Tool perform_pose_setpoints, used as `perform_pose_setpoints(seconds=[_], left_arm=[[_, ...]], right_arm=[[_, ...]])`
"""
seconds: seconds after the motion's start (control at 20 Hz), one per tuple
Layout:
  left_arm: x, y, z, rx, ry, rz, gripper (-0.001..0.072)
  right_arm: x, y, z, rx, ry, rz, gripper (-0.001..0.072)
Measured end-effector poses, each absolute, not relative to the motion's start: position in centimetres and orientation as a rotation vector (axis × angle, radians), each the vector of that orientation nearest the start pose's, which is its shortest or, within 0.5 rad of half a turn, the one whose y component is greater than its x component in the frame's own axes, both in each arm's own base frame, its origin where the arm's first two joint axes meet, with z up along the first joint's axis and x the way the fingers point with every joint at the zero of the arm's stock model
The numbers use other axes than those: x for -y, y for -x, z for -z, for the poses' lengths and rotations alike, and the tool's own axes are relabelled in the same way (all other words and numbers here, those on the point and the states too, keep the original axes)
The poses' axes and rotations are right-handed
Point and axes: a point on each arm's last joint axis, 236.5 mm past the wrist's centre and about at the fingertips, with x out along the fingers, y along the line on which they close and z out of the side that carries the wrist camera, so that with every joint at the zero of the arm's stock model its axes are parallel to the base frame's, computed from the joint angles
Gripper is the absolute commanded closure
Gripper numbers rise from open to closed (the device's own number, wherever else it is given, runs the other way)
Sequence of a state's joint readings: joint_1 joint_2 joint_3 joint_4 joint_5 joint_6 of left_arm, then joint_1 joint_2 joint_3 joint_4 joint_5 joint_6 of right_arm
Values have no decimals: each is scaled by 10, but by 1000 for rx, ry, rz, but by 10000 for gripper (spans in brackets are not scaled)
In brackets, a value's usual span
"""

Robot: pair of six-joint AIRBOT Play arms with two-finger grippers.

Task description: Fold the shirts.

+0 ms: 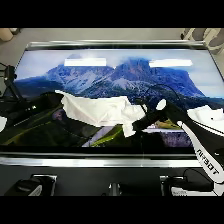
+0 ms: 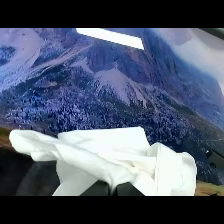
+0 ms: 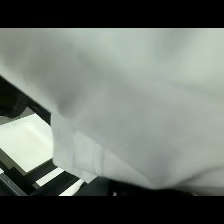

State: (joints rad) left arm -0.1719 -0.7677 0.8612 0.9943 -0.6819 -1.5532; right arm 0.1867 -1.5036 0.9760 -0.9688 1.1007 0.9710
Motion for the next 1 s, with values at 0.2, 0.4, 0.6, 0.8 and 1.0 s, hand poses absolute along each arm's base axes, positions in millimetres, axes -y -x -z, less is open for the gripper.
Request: perform_pose_setpoints(seconds=[0.2, 0.4, 0.6, 0.8, 1.0], left_arm=[[118, -363, -270, -376, 448, 379, 680], [70, -326, -461, 101, 411, 332, 680], [34, -247, -591, 482, 324, 250, 680], [21, -222, -627, 608, 282, 200, 680], [15, -226, -634, 633, 275, 181, 679]], right_arm=[[-170, -368, -17, -1124, 73, -824, 697], [-102, -413, -273, -469, 308, -567, 697], [-44, -327, -484, 49, 509, -213, 696], [-32, -276, -511, 81, 544, -137, 696], [-32, -285, -476, -72, 516, -183, 695]])
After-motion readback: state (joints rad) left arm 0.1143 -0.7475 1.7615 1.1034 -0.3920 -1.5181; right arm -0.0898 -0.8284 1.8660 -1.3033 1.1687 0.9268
